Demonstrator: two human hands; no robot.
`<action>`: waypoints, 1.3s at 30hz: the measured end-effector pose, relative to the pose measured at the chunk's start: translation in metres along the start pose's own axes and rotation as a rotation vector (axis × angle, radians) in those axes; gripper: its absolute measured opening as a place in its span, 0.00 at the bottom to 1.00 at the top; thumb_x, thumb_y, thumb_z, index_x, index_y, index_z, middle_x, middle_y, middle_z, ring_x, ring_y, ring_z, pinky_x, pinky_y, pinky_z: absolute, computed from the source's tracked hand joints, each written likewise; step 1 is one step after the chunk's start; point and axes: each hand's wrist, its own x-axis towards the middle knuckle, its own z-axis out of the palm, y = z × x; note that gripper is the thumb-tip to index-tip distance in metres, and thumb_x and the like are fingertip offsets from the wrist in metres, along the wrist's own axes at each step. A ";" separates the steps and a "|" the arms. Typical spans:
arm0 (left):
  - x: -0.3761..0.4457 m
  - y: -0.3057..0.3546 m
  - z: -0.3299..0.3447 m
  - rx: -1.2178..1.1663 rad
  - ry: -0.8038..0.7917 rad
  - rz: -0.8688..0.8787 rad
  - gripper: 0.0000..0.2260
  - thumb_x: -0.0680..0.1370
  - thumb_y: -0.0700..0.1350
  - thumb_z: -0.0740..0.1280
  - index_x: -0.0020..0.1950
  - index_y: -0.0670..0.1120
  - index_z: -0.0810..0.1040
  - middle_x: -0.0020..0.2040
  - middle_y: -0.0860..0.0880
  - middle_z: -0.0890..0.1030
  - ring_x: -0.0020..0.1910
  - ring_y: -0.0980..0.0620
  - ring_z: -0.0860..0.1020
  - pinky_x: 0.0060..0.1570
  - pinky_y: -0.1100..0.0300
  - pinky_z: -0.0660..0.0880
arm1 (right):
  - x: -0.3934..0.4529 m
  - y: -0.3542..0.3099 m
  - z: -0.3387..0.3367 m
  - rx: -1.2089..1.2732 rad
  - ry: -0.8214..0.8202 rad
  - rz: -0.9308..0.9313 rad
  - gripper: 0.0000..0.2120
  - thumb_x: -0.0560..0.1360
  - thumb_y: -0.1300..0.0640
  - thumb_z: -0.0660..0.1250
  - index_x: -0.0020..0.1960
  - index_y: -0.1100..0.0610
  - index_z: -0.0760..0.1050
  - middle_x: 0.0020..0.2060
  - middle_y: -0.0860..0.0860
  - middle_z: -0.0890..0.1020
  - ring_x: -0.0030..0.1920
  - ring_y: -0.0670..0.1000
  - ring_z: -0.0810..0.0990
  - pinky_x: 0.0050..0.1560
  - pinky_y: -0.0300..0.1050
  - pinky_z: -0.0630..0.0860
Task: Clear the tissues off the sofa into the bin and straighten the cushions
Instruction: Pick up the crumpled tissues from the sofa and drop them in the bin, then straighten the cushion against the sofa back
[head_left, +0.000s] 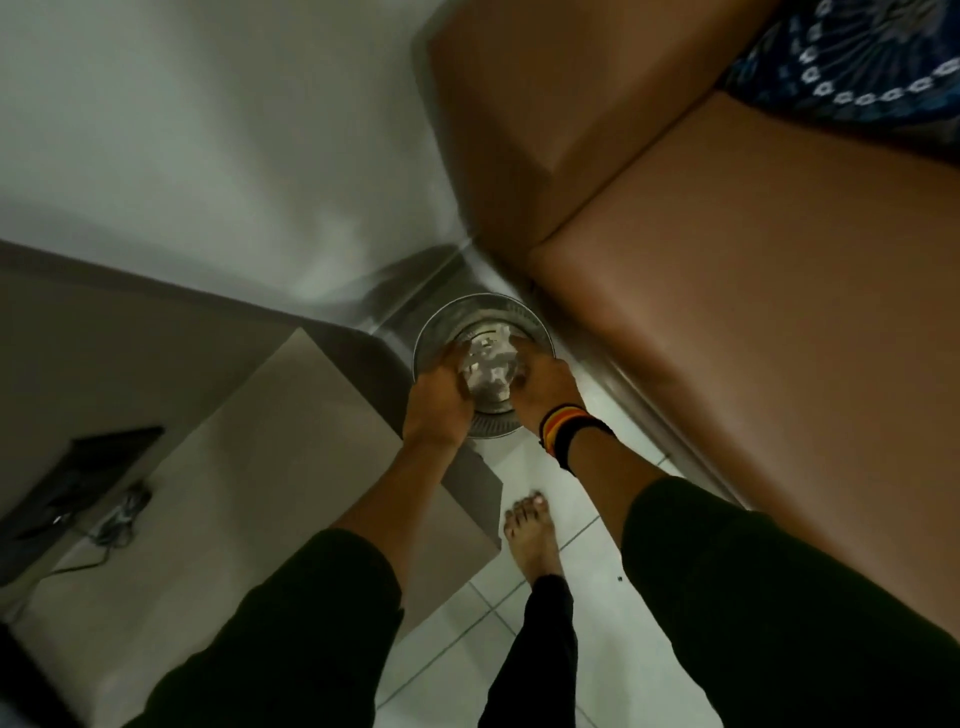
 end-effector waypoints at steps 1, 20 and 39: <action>-0.002 0.000 -0.001 0.017 -0.008 0.013 0.22 0.84 0.43 0.60 0.79 0.51 0.66 0.71 0.41 0.77 0.68 0.39 0.78 0.67 0.41 0.77 | -0.005 0.001 -0.001 -0.017 0.021 -0.014 0.27 0.79 0.63 0.62 0.77 0.52 0.66 0.70 0.59 0.75 0.69 0.63 0.75 0.69 0.58 0.74; -0.012 0.330 -0.051 0.051 0.147 0.640 0.31 0.85 0.54 0.58 0.84 0.45 0.50 0.85 0.45 0.55 0.84 0.47 0.53 0.82 0.49 0.55 | -0.103 0.064 -0.332 -0.021 0.830 -0.118 0.35 0.82 0.45 0.59 0.81 0.59 0.49 0.82 0.58 0.48 0.81 0.60 0.47 0.80 0.61 0.52; 0.061 0.496 -0.024 -0.512 0.128 0.487 0.24 0.71 0.61 0.78 0.63 0.66 0.75 0.58 0.70 0.81 0.57 0.70 0.80 0.56 0.64 0.78 | -0.042 0.093 -0.517 0.808 0.808 -0.130 0.41 0.61 0.38 0.81 0.66 0.51 0.66 0.64 0.50 0.77 0.63 0.56 0.77 0.63 0.56 0.77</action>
